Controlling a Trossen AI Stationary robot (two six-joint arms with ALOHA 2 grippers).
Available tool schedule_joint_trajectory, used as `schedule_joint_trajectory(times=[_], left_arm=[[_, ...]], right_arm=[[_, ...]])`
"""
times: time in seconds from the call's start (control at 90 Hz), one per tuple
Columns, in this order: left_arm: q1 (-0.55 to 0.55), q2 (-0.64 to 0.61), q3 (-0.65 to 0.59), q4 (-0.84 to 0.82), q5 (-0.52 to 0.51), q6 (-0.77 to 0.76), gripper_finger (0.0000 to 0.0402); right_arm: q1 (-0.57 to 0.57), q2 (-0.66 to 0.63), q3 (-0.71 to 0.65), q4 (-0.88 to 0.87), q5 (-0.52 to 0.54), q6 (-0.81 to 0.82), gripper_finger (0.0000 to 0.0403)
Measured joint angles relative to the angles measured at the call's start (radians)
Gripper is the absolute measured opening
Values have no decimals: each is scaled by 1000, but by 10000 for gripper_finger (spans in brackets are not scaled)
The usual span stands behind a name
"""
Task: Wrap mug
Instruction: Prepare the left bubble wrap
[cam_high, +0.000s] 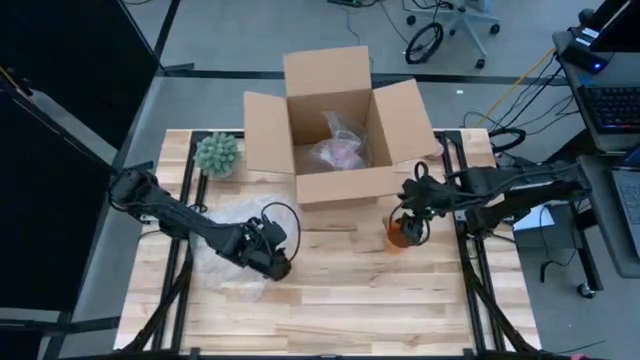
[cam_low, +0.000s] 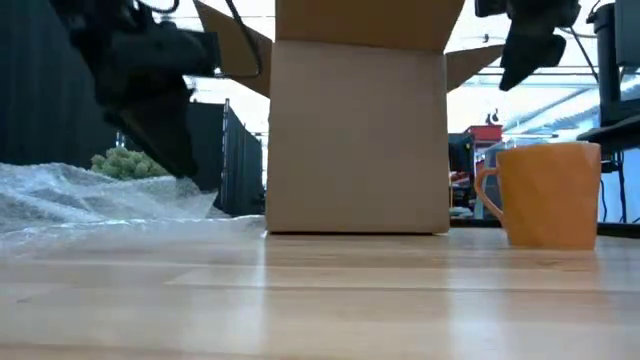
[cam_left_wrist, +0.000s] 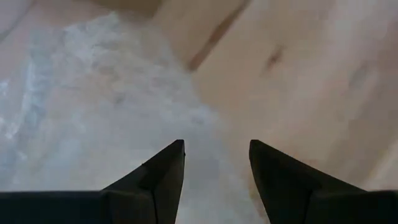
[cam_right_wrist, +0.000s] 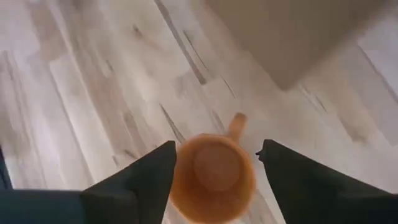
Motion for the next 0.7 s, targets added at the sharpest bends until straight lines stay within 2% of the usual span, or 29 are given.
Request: schedule_joint_trajectory(times=[0.111,0.289,0.4,0.489,0.622,0.7], left_arm=[[16,0,-59,119,0,1,170],[43,3,-132,205,-5,61,170],[57,10,-153,204,-10,80,161],[69,10,-162,206,-36,81,123],[78,7,-151,182,-41,106,25],[77,-3,-135,170,-41,130,10]], right_arm=[[31,5,0,-6,66,-4,220],[64,6,0,-2,163,-7,218],[77,6,0,2,196,-7,217],[91,8,0,14,198,-7,217],[125,11,-1,37,198,-8,217],[160,16,-2,70,196,-16,217]])
